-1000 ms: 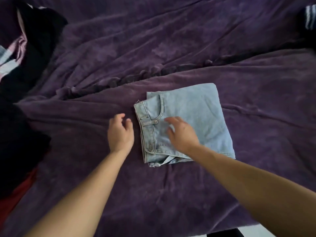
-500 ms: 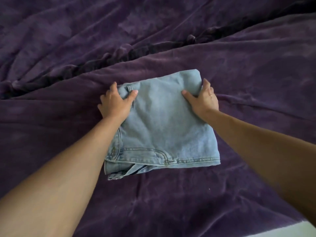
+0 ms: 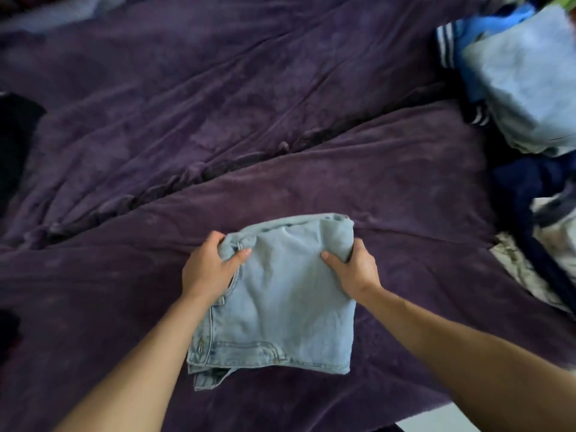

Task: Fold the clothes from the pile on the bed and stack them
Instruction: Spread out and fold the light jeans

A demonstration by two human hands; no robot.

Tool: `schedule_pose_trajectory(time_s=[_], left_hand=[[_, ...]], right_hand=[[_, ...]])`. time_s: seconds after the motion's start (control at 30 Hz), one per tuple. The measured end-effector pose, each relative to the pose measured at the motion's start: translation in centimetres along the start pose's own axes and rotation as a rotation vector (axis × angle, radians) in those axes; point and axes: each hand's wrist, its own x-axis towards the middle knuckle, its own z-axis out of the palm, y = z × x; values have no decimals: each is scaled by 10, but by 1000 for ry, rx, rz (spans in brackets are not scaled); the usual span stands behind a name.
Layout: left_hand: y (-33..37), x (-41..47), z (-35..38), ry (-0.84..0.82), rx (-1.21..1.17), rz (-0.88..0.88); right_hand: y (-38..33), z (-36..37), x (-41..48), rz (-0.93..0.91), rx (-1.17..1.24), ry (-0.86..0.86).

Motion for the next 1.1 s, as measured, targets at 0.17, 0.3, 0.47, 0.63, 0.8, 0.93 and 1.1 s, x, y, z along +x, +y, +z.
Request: schedule_pose_trajectory(time_s=[0.17,0.3,0.47,0.63,0.8,0.93,1.1], left_hand=[[43,-62,3,-11,-21,173],[79,-114,4,12,-117,239],[139,-170,1,12,-225,345],[215,-207,7,20,-287,416],[300,-226,36,-16,-389,403],[372,-221,78,-91,-457,334],[459,-195,146,-175,-536,213]], right_hand=[[33,-58,-56,-6,90,115],[50,-114,-103,-76,130,211],[69,-190,-155,-122,166,324],[80,-270,-179,-156,184,429],[88,-359,-172,-158,142,511],[99,-442,-137,-146,23,540],[104,-537,-64,-95,-233,487]])
